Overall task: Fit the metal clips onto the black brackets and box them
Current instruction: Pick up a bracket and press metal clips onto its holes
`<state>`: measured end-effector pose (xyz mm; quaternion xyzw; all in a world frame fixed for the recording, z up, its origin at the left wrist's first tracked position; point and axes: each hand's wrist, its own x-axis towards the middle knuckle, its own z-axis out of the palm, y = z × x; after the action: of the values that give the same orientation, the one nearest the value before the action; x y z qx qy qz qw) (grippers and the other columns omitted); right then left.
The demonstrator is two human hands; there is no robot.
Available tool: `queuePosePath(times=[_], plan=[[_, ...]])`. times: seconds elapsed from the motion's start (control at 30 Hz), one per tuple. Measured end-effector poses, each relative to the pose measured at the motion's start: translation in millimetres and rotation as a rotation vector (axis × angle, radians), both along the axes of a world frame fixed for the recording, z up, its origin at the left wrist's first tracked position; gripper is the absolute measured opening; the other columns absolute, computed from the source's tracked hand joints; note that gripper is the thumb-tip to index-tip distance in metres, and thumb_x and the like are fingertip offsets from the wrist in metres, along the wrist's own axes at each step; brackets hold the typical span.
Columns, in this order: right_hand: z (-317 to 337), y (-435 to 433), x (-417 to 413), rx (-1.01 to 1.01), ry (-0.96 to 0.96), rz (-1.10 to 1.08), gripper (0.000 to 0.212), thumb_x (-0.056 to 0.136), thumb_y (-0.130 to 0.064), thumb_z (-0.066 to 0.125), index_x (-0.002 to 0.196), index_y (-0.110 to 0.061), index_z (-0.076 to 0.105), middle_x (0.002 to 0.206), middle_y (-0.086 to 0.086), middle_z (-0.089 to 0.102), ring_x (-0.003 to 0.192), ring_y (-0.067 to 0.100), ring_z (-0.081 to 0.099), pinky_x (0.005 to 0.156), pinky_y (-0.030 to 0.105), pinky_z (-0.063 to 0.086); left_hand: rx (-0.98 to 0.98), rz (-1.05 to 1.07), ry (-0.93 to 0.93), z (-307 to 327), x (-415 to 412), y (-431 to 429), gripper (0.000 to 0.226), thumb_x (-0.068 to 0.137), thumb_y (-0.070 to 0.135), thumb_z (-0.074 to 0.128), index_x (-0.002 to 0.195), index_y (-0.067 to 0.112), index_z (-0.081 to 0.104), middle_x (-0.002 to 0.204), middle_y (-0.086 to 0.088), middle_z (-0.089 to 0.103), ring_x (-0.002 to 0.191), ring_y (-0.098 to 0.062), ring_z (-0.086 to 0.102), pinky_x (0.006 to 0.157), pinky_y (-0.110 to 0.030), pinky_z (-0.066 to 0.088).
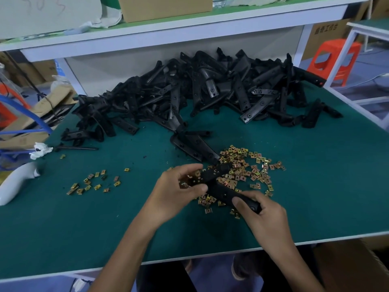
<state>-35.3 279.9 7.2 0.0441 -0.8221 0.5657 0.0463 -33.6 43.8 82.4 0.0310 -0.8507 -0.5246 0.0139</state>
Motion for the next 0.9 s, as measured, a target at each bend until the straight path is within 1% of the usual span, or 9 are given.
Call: queuePosePath(times=[0.1, 0.2, 0.3, 0.4, 0.47, 0.53, 0.67, 0.77, 0.9], plan=[[1, 0, 0, 0.014, 0.014, -0.011, 0.006, 0.085, -0.041, 0.076, 0.091, -0.041, 0.072, 0.078, -0.025, 0.071, 0.073, -0.003, 0.066, 0.057, 0.01, 0.043, -0.153, 0.046, 0.083, -3, 3, 8, 0.038, 0.086, 0.033, 0.079, 0.118, 0.049, 0.066, 0.112, 0.028, 0.064, 0.108, 0.012, 0.057, 0.086, -0.005, 0.04], [1, 0, 0, 0.027, 0.011, -0.018, 0.006, 0.086, -0.04, 0.076, 0.091, -0.041, 0.073, 0.077, -0.024, 0.071, 0.071, -0.001, 0.065, 0.055, 0.012, 0.043, -0.112, 0.069, 0.112, -6, 4, 14, 0.033, 0.09, 0.026, 0.076, 0.103, 0.054, 0.065, 0.108, 0.029, 0.066, 0.096, 0.005, 0.067, 0.081, -0.004, 0.04], [1, -1, 0, 0.023, 0.023, -0.024, 0.006, 0.085, -0.04, 0.076, 0.09, -0.042, 0.072, 0.076, -0.024, 0.07, 0.069, -0.001, 0.064, 0.055, 0.012, 0.043, -0.136, 0.067, 0.129, -10, 4, 16, 0.027, 0.093, 0.028, 0.073, 0.116, 0.043, 0.069, 0.11, 0.029, 0.065, 0.097, 0.005, 0.066, 0.086, -0.009, 0.044], [3, -1, 1, 0.009, 0.027, -0.034, 0.006, 0.084, -0.044, 0.074, 0.088, -0.043, 0.07, 0.077, -0.024, 0.07, 0.07, -0.001, 0.064, 0.055, 0.012, 0.042, -0.072, 0.07, 0.105, -13, 2, 5, 0.023, 0.097, 0.039, 0.063, 0.12, 0.043, 0.068, 0.109, 0.03, 0.068, 0.083, 0.011, 0.061, 0.074, -0.006, 0.043], [2, 0, 0, -0.011, 0.03, -0.061, 0.006, 0.085, -0.043, 0.075, 0.087, -0.043, 0.069, 0.078, -0.024, 0.07, 0.073, -0.002, 0.064, 0.058, 0.011, 0.043, -0.057, 0.172, 0.11, -16, 1, -11, 0.016, 0.1, 0.037, 0.058, 0.11, 0.045, 0.068, 0.102, 0.027, 0.071, 0.087, 0.008, 0.062, 0.076, -0.011, 0.046], [2, 0, -1, -0.03, 0.031, -0.079, 0.007, 0.085, -0.042, 0.076, 0.085, -0.043, 0.069, 0.079, -0.026, 0.07, 0.075, -0.004, 0.065, 0.06, 0.009, 0.043, -0.223, 0.292, 0.096, -24, 3, -28, 0.015, 0.101, 0.031, 0.059, 0.096, 0.042, 0.068, 0.093, 0.021, 0.072, 0.085, 0.001, 0.064, 0.077, -0.021, 0.051], [2, -1, 0, -0.015, 0.038, -0.062, 0.015, 0.082, -0.053, 0.071, 0.088, -0.04, 0.07, 0.078, -0.023, 0.071, 0.072, -0.001, 0.064, 0.057, 0.012, 0.044, -0.462, 0.182, -0.019, -46, 11, -31, 0.008, 0.094, 0.034, 0.07, 0.09, 0.027, 0.07, 0.088, 0.012, 0.064, 0.086, -0.009, 0.059, 0.077, -0.029, 0.048], [1, 0, 0, -0.012, 0.024, -0.066, 0.008, 0.084, -0.046, 0.075, 0.089, -0.041, 0.07, 0.079, -0.025, 0.07, 0.074, -0.003, 0.065, 0.059, 0.008, 0.043, -0.477, 0.174, 0.025, -50, 11, -25, 0.008, 0.091, 0.031, 0.074, 0.086, 0.026, 0.069, 0.085, 0.005, 0.06, 0.086, -0.014, 0.055, 0.074, -0.032, 0.044], [2, 0, 1, -0.019, 0.02, -0.061, 0.018, 0.081, -0.054, 0.07, 0.091, -0.04, 0.071, 0.078, -0.025, 0.07, 0.071, -0.001, 0.064, 0.057, 0.009, 0.043, -0.433, 0.197, 0.078, -48, 11, -20, 0.012, 0.091, 0.025, 0.073, 0.084, 0.03, 0.064, 0.082, 0.007, 0.059, 0.084, -0.012, 0.056, 0.071, -0.03, 0.043]])
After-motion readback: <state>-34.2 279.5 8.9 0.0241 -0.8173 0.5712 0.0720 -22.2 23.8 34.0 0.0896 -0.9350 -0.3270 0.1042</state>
